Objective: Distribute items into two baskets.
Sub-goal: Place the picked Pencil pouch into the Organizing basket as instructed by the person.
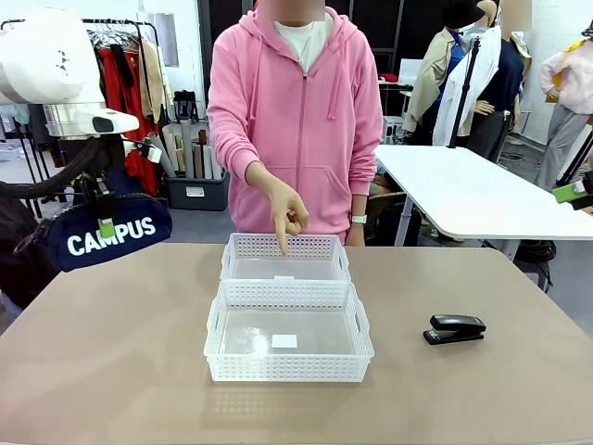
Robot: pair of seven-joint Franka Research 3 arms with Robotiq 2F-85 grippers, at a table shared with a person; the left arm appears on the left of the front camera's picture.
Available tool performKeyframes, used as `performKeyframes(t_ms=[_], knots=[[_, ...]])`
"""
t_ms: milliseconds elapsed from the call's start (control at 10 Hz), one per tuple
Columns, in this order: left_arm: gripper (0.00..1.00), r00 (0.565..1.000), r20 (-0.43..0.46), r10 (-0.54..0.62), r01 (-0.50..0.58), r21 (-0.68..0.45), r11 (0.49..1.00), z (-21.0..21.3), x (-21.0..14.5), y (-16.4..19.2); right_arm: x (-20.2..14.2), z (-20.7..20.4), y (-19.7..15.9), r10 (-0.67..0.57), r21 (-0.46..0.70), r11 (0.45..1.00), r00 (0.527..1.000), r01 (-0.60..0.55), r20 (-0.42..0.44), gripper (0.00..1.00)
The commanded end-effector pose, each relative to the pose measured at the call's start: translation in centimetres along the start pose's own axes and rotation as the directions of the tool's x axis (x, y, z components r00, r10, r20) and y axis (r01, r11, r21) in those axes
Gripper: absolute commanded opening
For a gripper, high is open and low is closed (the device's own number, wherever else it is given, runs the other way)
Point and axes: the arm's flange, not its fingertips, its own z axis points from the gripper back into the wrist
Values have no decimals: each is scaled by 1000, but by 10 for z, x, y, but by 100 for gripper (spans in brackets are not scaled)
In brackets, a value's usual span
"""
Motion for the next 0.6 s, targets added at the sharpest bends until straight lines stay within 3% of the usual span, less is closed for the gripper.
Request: performKeyframes(t_ms=[0, 300, 500], knots=[[0, 998, 27, -59, 59, 0, 998, -7, -25, -30, 1, 0, 0, 8, 24, 1000, 1000, -9, 24, 100], [0, 993, 26, -116, 116, 23, 993, -27, -37, -75, 1, 0, 0, 8, 24, 1000, 1000, -9, 24, 100], [0, 978, 22, -208, 208, -27, 978, -38, -28, -99, 1, 0, 0, 8, 24, 1000, 1000, -9, 24, 100]])
